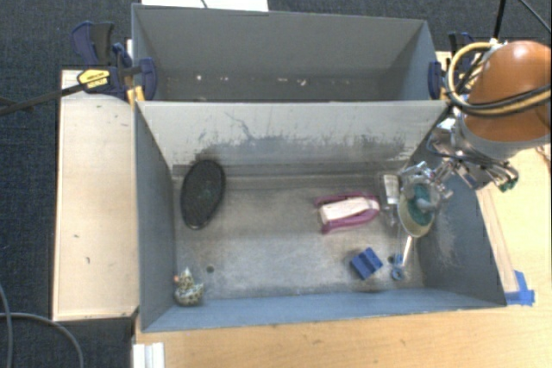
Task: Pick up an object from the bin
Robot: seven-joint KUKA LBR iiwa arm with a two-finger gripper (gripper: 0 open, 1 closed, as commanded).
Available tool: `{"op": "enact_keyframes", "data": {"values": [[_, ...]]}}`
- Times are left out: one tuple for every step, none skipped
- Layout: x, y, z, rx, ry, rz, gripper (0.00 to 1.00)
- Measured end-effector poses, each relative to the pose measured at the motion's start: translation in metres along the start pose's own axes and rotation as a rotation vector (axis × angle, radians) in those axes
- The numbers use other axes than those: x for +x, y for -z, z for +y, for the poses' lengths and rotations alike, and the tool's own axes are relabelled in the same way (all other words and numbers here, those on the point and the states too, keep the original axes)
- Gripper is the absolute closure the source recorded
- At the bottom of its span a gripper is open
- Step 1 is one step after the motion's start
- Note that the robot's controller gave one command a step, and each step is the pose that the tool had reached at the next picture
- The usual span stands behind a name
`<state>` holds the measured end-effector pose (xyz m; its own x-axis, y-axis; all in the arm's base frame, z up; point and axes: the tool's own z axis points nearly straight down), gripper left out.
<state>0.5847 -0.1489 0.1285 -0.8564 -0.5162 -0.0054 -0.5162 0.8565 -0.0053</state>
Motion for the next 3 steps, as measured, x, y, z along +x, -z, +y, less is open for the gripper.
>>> {"op": "enact_keyframes", "data": {"values": [[0.0, 0.0, 0.0, 0.0, -0.001, 0.0, 1.0], [0.0, 0.0, 0.0, 0.0, 0.001, 0.0, 1.0], [0.0, 0.0, 0.0, 0.0, 0.001, 0.0, 1.0]]}}
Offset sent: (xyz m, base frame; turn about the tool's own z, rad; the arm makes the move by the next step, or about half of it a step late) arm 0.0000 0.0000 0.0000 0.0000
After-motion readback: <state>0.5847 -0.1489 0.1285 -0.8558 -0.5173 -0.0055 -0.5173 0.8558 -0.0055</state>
